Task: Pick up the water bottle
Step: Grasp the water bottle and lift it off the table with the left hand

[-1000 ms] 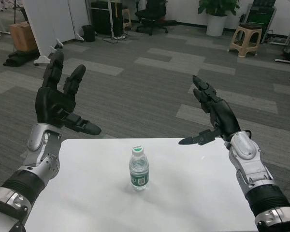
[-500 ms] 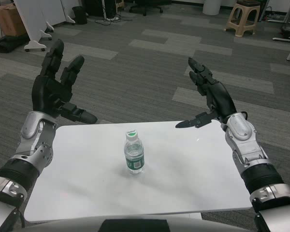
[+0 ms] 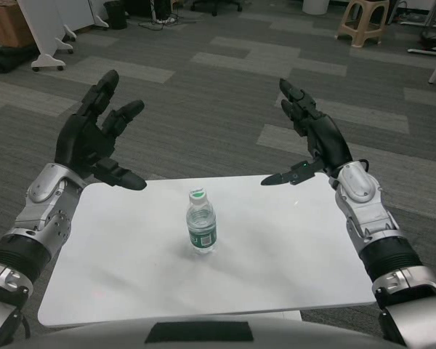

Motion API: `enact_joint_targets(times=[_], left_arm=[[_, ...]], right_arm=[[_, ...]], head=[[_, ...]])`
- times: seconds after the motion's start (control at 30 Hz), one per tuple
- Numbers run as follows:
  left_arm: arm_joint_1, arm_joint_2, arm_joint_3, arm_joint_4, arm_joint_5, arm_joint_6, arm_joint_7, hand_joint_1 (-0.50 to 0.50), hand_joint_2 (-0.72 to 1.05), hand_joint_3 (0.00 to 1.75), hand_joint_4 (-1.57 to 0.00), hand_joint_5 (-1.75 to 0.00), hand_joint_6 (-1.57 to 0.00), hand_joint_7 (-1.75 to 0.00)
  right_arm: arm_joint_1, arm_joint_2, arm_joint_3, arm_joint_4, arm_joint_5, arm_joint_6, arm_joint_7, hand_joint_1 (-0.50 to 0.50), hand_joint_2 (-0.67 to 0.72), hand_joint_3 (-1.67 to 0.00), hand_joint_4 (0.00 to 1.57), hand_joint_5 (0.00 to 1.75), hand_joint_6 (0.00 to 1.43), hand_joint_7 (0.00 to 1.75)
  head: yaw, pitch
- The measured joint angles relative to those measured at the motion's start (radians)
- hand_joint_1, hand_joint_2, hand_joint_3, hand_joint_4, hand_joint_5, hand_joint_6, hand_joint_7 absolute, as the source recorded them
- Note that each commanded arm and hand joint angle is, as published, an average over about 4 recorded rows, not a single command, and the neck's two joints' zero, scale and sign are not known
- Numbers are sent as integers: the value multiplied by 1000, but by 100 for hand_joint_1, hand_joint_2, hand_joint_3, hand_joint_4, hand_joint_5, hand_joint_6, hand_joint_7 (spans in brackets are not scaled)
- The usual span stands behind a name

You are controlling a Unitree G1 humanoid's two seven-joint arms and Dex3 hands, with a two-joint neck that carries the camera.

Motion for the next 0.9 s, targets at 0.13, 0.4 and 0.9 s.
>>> enact_joint_targets(times=[0.13,0.4,0.9], left_arm=[[0,31,-9,-1,24,50,-13,-48,-15,9,0,-87,0,0],[-11,43,-51,24,111,113,-17,-48,-2,9,0,-92,0,0],[-170,-52,-257,396,149,99,-27,-48,-2,9,0,-141,0,0]], right_arm=[[-2,-5,6,12,0,-1,0,-33,-16,-24,0,0,0,0],[-8,-6,8,20,0,-1,0,-33,-16,-24,0,0,0,0],[-21,-12,9,55,2,-2,-3,-32,-16,-24,0,0,0,0]], head=[[1,-1],[5,-6],[11,12]])
